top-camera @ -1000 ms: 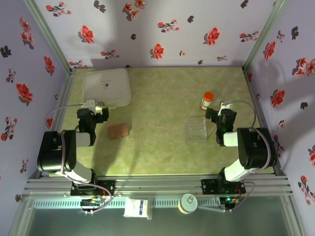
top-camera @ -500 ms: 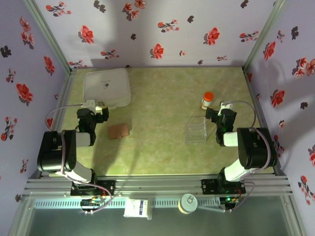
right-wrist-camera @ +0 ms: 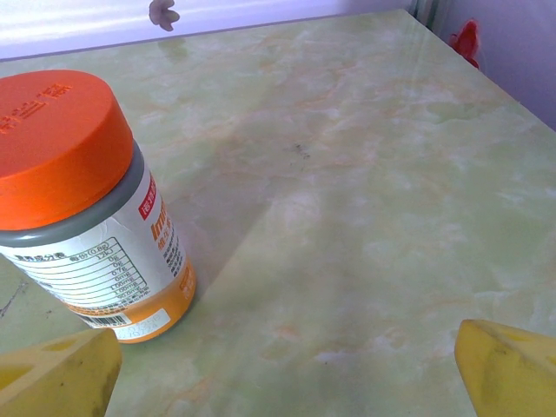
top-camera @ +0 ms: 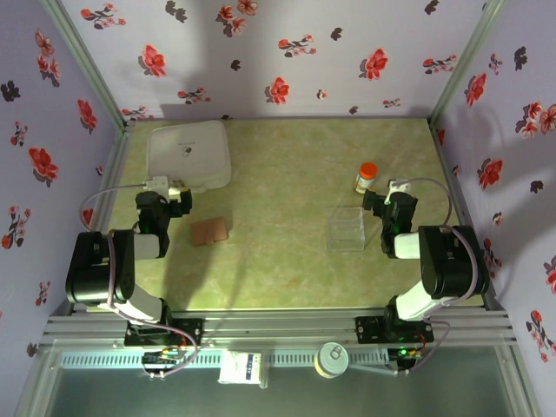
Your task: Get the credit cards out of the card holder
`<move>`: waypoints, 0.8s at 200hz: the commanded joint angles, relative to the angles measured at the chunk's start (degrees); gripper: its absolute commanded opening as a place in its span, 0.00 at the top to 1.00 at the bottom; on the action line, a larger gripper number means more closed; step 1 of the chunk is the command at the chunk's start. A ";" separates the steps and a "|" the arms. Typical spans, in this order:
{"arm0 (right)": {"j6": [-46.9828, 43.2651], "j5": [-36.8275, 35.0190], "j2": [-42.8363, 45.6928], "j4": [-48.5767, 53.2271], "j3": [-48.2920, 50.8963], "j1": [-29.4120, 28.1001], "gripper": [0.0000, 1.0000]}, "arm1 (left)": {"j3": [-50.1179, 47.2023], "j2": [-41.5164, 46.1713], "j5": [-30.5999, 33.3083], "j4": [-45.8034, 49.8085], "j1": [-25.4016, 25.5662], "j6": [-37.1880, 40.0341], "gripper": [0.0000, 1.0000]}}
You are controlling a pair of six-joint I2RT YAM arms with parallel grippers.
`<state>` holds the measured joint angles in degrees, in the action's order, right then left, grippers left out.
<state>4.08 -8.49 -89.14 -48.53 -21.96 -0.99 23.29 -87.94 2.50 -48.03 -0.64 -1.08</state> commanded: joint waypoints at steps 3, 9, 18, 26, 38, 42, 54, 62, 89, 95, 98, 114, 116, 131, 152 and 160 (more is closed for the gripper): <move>-0.03 1.47 2.22 3.94 -2.77 0.29 0.01 | -0.24 -0.21 0.50 -1.45 -0.13 0.74 0.00; -0.10 1.65 3.12 6.19 -3.51 0.29 0.01 | 0.10 0.07 0.49 -0.53 -0.13 0.78 0.00; -0.08 1.71 4.40 9.30 -4.66 0.29 0.01 | 0.79 0.69 0.57 1.17 0.05 0.98 0.00; -0.10 1.84 5.40 11.10 -5.25 0.29 0.01 | 1.40 1.63 0.80 3.05 0.26 1.08 0.00; -0.21 1.89 6.43 12.24 -5.51 0.22 0.01 | 2.08 3.21 1.44 5.24 0.64 1.42 0.00; -0.21 2.01 6.90 12.64 -5.56 0.20 0.01 | 2.26 3.64 1.79 6.01 0.77 1.39 0.00; -0.20 2.57 8.24 15.27 -6.17 0.21 0.01 | 2.46 5.40 2.95 7.70 0.98 1.18 0.00; -0.21 2.73 9.21 18.29 -7.10 0.04 0.01 | 2.53 6.95 3.74 9.22 1.17 1.08 0.00; 0.75 2.58 12.14 27.98 -10.37 -0.41 0.01 | 3.42 12.79 7.27 15.81 2.37 -0.30 0.00; 0.88 2.67 12.59 29.75 -10.97 -0.50 0.01 | 3.57 13.93 7.72 17.12 2.55 -0.41 0.00; 1.06 2.69 12.89 30.74 -11.30 -0.54 0.01 | 3.72 14.38 7.84 18.04 2.64 -0.41 0.00; 2.09 3.19 13.96 36.35 -13.44 -0.76 0.02 | 4.85 17.79 9.77 23.07 3.48 -2.49 0.00; 2.23 3.30 14.05 37.05 -13.81 -0.76 0.02 | 5.04 18.13 9.99 23.77 3.57 -2.73 0.00; 3.41 4.14 14.51 42.22 -16.09 -1.10 0.04 | 6.64 21.05 10.53 28.72 3.96 -5.03 0.00; 5.33 4.88 14.44 50.34 -20.13 -2.35 0.07 | 9.66 23.68 10.18 36.48 4.07 -9.61 0.00; 6.20 5.27 14.28 53.78 -21.71 -2.96 0.08 | 11.36 24.58 9.73 40.49 4.07 -11.44 0.00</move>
<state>6.70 -5.10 -75.70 -7.84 -39.16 -2.39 30.06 -66.17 10.70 -20.62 3.03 -5.89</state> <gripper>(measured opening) 0.931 0.998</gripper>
